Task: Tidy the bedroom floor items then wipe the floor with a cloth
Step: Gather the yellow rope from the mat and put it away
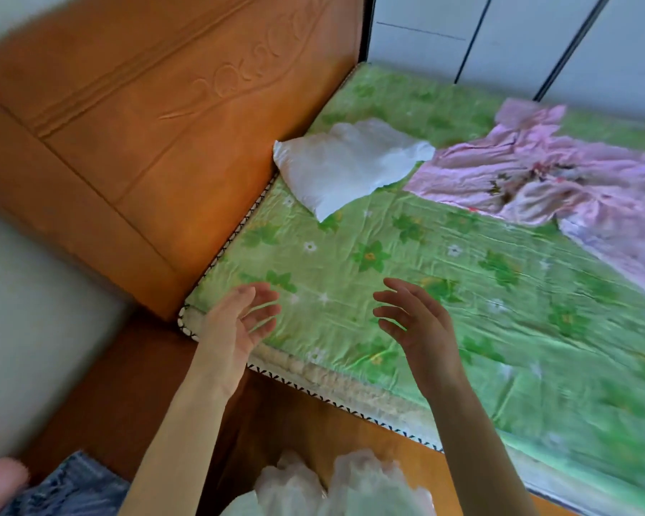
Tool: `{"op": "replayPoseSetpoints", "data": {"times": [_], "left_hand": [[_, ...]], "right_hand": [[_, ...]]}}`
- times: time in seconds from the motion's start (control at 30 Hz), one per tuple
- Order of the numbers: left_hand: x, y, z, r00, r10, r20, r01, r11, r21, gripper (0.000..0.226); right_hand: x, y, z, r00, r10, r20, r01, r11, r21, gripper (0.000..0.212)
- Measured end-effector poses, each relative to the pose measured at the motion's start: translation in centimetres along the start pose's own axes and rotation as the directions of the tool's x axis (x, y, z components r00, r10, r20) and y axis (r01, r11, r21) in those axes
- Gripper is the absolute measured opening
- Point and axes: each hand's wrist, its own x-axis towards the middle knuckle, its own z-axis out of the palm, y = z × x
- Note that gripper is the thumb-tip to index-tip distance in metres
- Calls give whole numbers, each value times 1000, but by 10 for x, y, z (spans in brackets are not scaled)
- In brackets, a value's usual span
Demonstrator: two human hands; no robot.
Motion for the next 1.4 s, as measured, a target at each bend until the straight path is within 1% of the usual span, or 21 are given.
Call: {"op": "replayPoseSetpoints", "data": {"times": [0.17, 0.27, 0.37, 0.5, 0.6, 0.7, 0.8, 0.87, 0.93, 1.0, 1.13, 1.23, 1.3, 1.4], "left_hand": [[-11, -44, 83, 977, -112, 181, 95, 991, 99, 21], [-17, -72, 135, 951, -196, 240, 160, 974, 162, 21], [-27, -99, 187, 912, -249, 325, 187, 959, 211, 21], [-46, -136, 251, 830, -313, 462, 183, 935, 304, 21], [-63, -165, 298, 755, -379, 536, 180, 905, 386, 21], [-83, -191, 341, 652, -471, 595, 185, 859, 477, 23], [-101, -213, 376, 548, -576, 606, 221, 799, 560, 22], [-111, -225, 397, 485, -612, 625, 206, 774, 598, 22], [-121, -234, 415, 399, -638, 659, 170, 758, 630, 21], [-129, -243, 431, 319, -655, 685, 119, 744, 657, 21], [-144, -253, 462, 205, -673, 710, 56, 733, 678, 27], [-151, -261, 484, 102, -685, 721, 35, 727, 686, 43], [-156, -267, 498, 53, -687, 724, 22, 726, 687, 43], [-161, -278, 520, 15, -692, 721, -3, 722, 692, 34]], "right_hand": [[-29, -22, -84, 981, -29, -193, 45, 996, 79, 15], [-56, -34, -142, 952, -57, -302, 89, 992, 94, 16], [-86, -46, -204, 895, -85, -438, 145, 984, 104, 16], [-130, -58, -277, 780, -117, -615, 228, 968, 104, 17], [-164, -58, -316, 678, -113, -726, 282, 952, 115, 18], [-195, -51, -343, 574, -87, -815, 330, 935, 132, 18], [-220, -45, -359, 470, -63, -880, 373, 918, 133, 18], [-234, -43, -366, 404, -35, -914, 417, 897, 150, 18], [-247, -44, -370, 344, -2, -939, 507, 842, 184, 18], [-256, -48, -374, 283, -3, -959, 588, 790, 171, 18], [-269, -50, -378, 156, -5, -988, 641, 761, 97, 15], [-281, -46, -384, 58, 25, -998, 664, 746, 57, 14], [-289, -42, -389, -11, 33, -999, 673, 739, 17, 13], [-303, -37, -398, -89, 36, -995, 655, 755, -31, 14]]}}
